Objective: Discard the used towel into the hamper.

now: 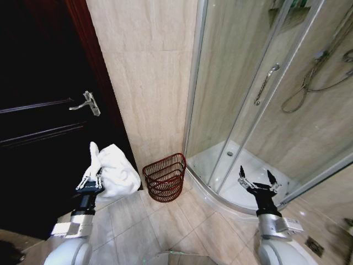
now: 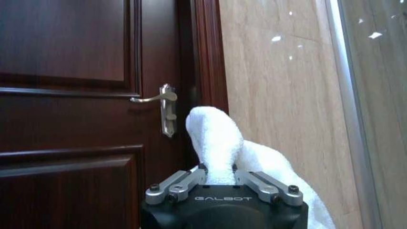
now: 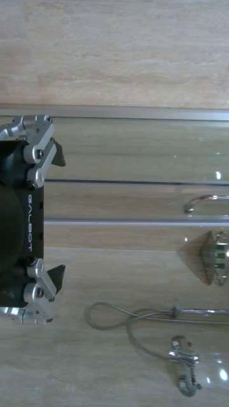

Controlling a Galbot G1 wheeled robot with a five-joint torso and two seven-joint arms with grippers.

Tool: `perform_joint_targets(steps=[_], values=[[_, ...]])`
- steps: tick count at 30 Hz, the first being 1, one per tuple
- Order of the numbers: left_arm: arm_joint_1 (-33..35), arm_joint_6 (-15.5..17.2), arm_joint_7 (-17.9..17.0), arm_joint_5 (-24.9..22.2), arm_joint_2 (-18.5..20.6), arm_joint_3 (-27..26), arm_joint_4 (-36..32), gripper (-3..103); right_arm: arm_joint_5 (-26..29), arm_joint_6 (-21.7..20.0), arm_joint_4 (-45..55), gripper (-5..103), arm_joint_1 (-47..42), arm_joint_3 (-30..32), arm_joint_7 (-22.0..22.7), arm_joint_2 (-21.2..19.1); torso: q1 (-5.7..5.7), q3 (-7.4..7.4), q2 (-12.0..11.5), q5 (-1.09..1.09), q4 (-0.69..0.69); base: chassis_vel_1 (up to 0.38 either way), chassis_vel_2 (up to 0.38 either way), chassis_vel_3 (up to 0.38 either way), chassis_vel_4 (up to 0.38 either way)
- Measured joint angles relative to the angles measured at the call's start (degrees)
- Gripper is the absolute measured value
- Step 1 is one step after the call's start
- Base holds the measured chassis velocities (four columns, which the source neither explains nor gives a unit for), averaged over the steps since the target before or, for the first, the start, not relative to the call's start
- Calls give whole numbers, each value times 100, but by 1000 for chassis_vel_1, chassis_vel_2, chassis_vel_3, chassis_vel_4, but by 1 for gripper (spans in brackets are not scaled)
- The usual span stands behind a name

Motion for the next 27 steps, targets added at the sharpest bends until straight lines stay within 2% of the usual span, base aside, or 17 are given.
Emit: perform_joint_targets(steps=[4,7,8,11,12,15,18,20,23,27], values=[[-163,11,206,66,-163,31,124,8,33,-20,-52,100,-14,7,-6,-87,-39,-50,-90,0,0,0,0,0,0],[-341,-19,688,78,-466,35,350,8,21,-86,-110,100,123,22,-14,-76,-81,-110,-191,-1,0,0,0,0,0],[-341,-19,688,78,-466,35,350,8,21,-86,-110,100,123,22,-14,-76,-81,-110,-191,-1,0,0,0,0,0],[-521,-89,1370,-223,-575,39,786,8,-434,155,-524,100,355,-72,-67,43,-122,-169,-292,0,0,0,0,0,0],[-587,-113,1501,-339,-554,57,935,8,-507,207,-628,100,411,-94,-86,68,-134,-186,-321,-1,0,0,0,0,0],[-757,-184,1575,-494,-438,98,1238,8,-589,300,-859,100,544,-108,-97,108,-163,-228,-392,-1,0,0,0,0,0],[-861,-221,1465,-543,-328,106,1366,8,-649,343,-972,100,640,-84,-115,129,-189,-259,-450,-2,-1,0,0,0,0],[-938,-99,1234,-725,-70,106,1396,8,-639,308,-989,100,751,-61,-138,184,-221,-298,-518,-1,0,0,0,0,0],[-1074,6,1097,-843,134,118,1460,8,-619,261,-978,100,838,-41,-202,248,-244,-333,-577,-1,1,0,0,0,0],[-1263,112,1071,-952,413,233,1524,8,-620,225,-893,100,896,-41,-377,334,-287,-393,-680,-2,0,0,0,0,0]])
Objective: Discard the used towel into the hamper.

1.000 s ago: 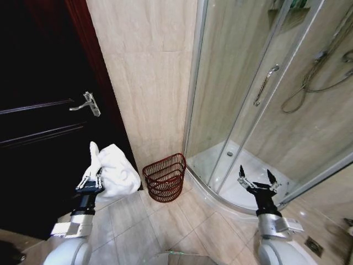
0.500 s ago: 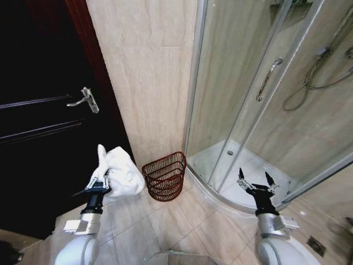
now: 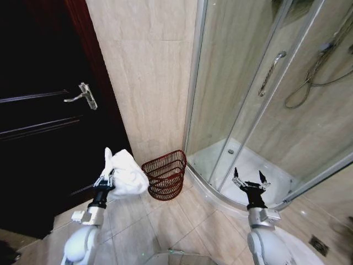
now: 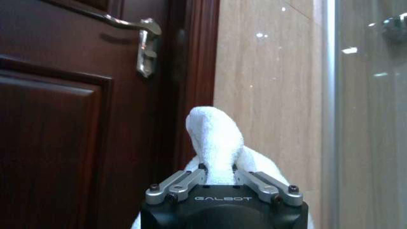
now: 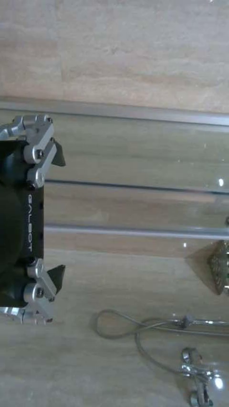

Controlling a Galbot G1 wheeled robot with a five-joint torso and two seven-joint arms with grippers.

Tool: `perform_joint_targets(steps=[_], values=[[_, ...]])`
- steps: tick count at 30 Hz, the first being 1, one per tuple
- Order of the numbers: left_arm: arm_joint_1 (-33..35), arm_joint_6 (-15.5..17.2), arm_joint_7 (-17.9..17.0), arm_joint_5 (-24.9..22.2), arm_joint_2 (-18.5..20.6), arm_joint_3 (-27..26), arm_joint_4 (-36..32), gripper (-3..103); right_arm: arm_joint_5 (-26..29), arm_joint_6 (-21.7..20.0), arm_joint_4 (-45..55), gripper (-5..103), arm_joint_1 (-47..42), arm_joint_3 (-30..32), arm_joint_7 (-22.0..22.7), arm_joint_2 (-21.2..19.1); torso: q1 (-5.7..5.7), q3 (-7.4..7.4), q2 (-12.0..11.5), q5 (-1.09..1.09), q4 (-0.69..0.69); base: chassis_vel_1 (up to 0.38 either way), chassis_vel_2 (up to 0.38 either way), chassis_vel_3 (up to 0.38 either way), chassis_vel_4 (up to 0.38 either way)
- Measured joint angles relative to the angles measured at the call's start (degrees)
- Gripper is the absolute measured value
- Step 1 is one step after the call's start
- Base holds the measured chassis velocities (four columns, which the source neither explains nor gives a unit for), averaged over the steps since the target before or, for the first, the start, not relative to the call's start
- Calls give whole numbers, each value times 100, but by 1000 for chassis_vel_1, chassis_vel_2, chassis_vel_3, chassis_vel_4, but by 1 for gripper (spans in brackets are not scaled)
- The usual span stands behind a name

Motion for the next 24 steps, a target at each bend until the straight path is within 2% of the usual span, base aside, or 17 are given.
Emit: perform_joint_targets(steps=[3,8,14,20,22,24], values=[[-110,131,30,-63,114,107,23,8,-12,-76,101,100,-8,-51,-11,37,-30,-46,-76,1,0,0,0,0,0],[-184,146,134,-25,156,299,94,8,-75,-120,145,100,-1,-49,-17,54,-68,-101,-169,-1,-1,0,0,0,0],[-174,37,502,5,324,438,91,8,-108,-145,328,100,-83,-32,60,84,-140,-207,-346,0,1,0,0,0,0],[-205,-3,487,102,320,454,93,8,-91,-64,393,100,-210,-12,57,63,-190,-284,-474,0,-1,0,0,0,0],[-161,-66,336,197,291,445,94,8,-89,18,361,100,-246,-11,59,55,-217,-323,-539,1,1,0,0,0,0],[-151,-116,334,228,285,425,94,6,-89,32,359,100,-264,-17,68,56,-224,-335,-559,1,1,0,0,0,0]])
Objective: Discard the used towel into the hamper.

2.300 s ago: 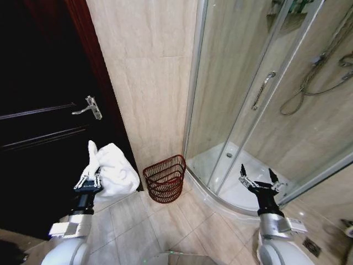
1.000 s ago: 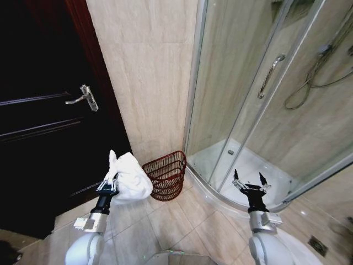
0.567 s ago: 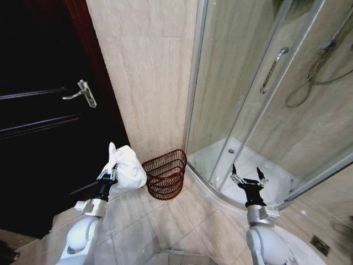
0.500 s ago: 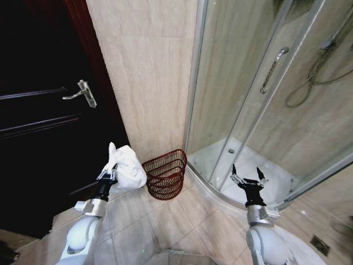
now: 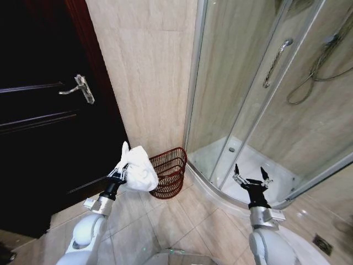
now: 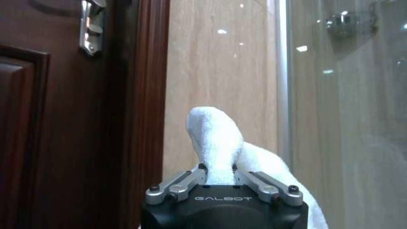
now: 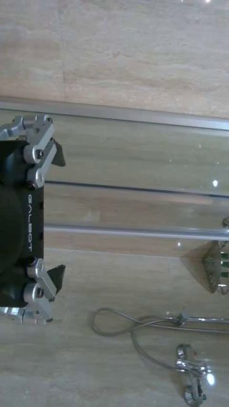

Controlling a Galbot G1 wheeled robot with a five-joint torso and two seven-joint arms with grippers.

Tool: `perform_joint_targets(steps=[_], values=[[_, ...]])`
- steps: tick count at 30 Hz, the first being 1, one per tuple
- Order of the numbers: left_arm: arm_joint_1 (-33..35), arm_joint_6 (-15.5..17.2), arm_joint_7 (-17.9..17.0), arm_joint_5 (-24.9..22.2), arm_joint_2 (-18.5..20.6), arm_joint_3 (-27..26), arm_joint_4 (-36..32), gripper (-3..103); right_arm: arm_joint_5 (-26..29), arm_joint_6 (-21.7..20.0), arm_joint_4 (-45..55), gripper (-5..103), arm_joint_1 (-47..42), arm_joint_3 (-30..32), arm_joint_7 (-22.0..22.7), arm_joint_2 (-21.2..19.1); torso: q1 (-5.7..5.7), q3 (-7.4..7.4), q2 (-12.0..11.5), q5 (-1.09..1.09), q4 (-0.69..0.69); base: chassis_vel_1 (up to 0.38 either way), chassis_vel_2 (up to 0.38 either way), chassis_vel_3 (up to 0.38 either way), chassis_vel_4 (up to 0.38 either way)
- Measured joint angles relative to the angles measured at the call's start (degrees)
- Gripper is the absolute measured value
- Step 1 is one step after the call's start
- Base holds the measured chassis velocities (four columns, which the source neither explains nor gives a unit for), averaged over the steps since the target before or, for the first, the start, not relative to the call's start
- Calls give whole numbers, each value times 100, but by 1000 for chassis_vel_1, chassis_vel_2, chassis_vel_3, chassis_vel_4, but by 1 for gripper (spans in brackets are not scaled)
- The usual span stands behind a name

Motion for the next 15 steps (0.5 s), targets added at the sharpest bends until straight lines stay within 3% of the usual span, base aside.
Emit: perform_joint_targets(steps=[6,9,15], values=[[-37,-2,478,3,67,-21,-15,32,7,18,11,100,-10,-19,37,62,-11,-18,-28,0,0,0,0,0,0],[-75,97,507,-15,73,20,-14,36,8,30,12,100,-16,-23,53,77,-11,-17,-25,0,0,0,0,0,0],[-102,184,428,-1,60,60,-25,16,57,99,18,100,-110,19,98,89,-3,-6,-8,1,-1,-37,30,39,-33]])
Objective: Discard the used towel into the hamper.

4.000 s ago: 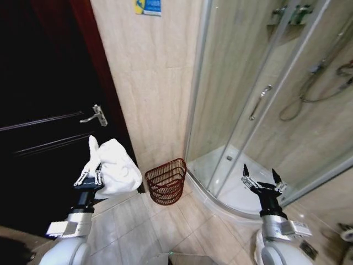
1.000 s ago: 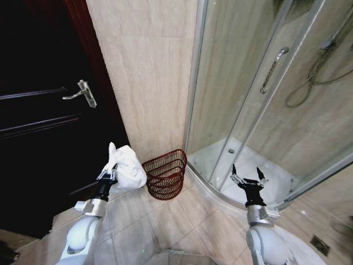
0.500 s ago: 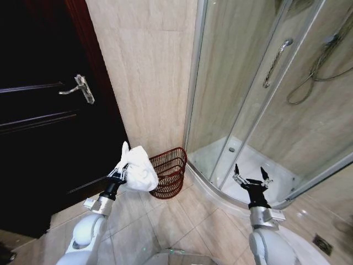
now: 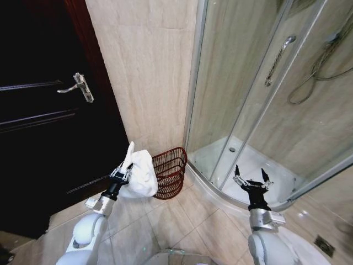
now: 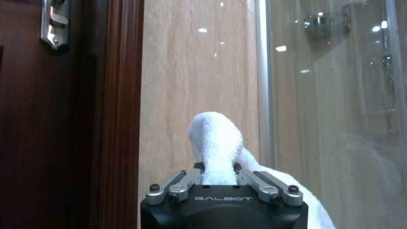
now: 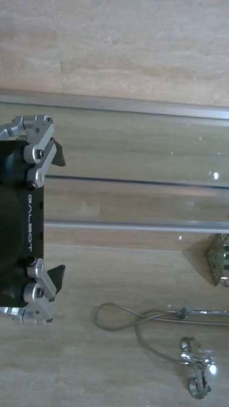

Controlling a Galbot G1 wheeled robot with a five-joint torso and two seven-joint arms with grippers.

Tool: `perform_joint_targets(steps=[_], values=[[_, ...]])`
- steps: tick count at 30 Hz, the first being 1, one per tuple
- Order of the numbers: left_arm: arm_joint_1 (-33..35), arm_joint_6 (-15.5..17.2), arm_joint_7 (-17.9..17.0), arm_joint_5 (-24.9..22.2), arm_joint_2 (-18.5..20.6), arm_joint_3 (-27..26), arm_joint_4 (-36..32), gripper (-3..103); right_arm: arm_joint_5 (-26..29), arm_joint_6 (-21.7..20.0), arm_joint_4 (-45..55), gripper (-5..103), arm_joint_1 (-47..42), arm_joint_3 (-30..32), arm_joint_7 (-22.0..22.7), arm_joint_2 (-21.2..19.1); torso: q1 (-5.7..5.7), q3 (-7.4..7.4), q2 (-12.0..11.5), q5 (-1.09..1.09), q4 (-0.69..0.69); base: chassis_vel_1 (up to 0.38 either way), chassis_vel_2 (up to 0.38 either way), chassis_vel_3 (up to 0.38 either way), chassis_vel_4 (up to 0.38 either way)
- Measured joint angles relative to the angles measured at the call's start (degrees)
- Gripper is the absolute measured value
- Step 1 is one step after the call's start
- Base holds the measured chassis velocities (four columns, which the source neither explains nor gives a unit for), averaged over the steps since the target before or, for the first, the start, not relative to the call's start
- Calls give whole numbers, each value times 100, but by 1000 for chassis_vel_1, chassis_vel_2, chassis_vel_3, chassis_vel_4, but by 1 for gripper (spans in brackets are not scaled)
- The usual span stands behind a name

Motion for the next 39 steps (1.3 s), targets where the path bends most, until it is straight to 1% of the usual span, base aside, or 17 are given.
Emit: perform_joint_targets(steps=[1,3,5,7,14,19,21,25,26,28,29,30,33,34,37,38,39], values=[[0,0,0,0,0,0,0,16,0,0,0,100,0,0,0,0,0,0,0,0,0,-85,70,95,-80],[-1,1,-2,9,0,1,-10,10,20,39,-6,100,-40,19,15,-11,4,5,7,0,0,-88,77,90,-83],[0,1,-4,10,-1,1,-12,10,26,48,-10,100,-50,19,23,-12,6,6,9,1,-1,-69,80,91,-78],[16,0,-3,13,-5,-1,-13,6,41,72,-19,100,-56,14,29,-14,9,10,15,0,-1,-70,56,68,-76],[57,-19,26,14,-9,-22,-33,6,55,107,-25,100,-40,-15,25,-14,10,14,27,0,1,-13,13,9,-18],[-62,-31,290,-21,124,41,2,6,48,126,-56,100,-22,-26,22,-14,13,19,35,0,0,0,0,0,0],[-152,-11,304,-13,189,113,40,6,44,142,-76,100,-25,-26,21,-14,14,20,37,0,1,0,0,0,0],[-635,194,313,39,418,412,131,6,38,164,-103,100,-56,-2,15,-15,18,23,39,0,0,0,0,0,0],[-635,194,313,39,418,412,131,6,38,164,-103,100,-56,-2,15,-15,18,23,39,0,0,0,0,0,0],[-1000,375,302,31,581,742,172,6,35,167,-113,100,-59,29,-2,-19,18,25,42,0,1,0,0,0,0],[-1248,475,256,18,670,1009,216,6,30,168,-125,100,-45,40,-5,-14,18,25,43,0,-1,0,0,0,0],[-1248,475,256,18,670,1009,216,6,30,168,-125,100,-45,40,-5,-14,18,25,43,0,-1,0,0,0,0],[-2075,687,105,-81,823,1698,481,6,-2,172,-139,100,-11,86,-4,21,19,27,45,1,0,0,0,0,0],[-2075,687,105,-81,823,1698,481,6,-2,172,-139,100,-11,86,-4,21,19,27,45,1,0,0,0,0,0],[-3004,744,23,-115,854,2259,1061,6,-21,171,-97,100,-38,140,9,62,20,28,47,1,-1,0,0,0,0],[-3004,744,23,-115,854,2259,1061,6,-21,171,-97,100,-38,140,9,62,20,28,47,1,-1,0,0,0,0],[-3264,725,-20,-118,836,2432,1336,6,-24,172,-76,100,-63,155,13,74,20,28,48,2,-2,0,0,0,0]])
